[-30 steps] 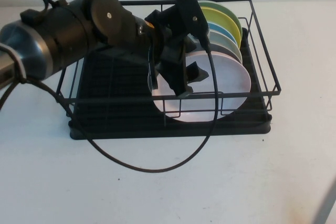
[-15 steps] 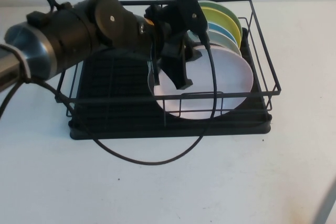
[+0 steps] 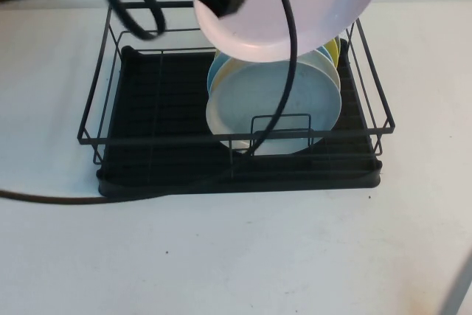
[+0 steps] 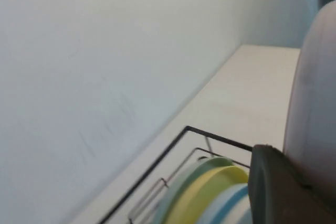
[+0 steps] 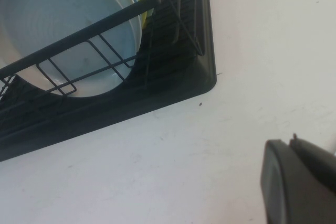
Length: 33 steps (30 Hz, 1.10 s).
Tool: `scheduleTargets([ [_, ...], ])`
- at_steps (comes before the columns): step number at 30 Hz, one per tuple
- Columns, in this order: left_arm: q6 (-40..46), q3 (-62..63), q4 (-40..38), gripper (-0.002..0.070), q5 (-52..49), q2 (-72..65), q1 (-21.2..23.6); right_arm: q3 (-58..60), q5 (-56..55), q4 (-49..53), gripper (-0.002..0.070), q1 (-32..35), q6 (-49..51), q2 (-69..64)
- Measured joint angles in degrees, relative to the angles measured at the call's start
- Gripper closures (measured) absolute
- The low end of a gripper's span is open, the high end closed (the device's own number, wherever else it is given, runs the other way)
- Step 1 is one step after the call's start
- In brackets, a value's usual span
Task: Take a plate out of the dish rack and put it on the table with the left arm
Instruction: Place the plate from the table
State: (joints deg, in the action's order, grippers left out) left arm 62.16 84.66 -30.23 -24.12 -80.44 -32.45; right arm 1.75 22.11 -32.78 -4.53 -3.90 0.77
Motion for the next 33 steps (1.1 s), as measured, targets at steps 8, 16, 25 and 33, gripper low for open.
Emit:
scheduleTargets([
  [8, -20.48, 0.21, -2.73, 0.0617, -24.44, 5.22, 9.7, 0.0, 0.0, 0.0, 0.0694, 0.0, 0.0, 0.0],
  [16, -24.15, -8.97, -17.35, 0.0617, -44.89, 5.48, 23.15, 0.0, 0.0, 0.0, 0.0694, 0.0, 0.0, 0.0],
  [25, -17.35, -35.03, -23.09, 0.0617, -41.49, 9.52, 25.07, 0.0, 0.0, 0.0, 0.0694, 0.0, 0.0, 0.0],
  [33, 2.22, -46.01, -35.2, 0.0617, -30.58, 5.11, 25.2, 0.0, 0.0, 0.0, 0.0694, 0.0, 0.0, 0.0],
])
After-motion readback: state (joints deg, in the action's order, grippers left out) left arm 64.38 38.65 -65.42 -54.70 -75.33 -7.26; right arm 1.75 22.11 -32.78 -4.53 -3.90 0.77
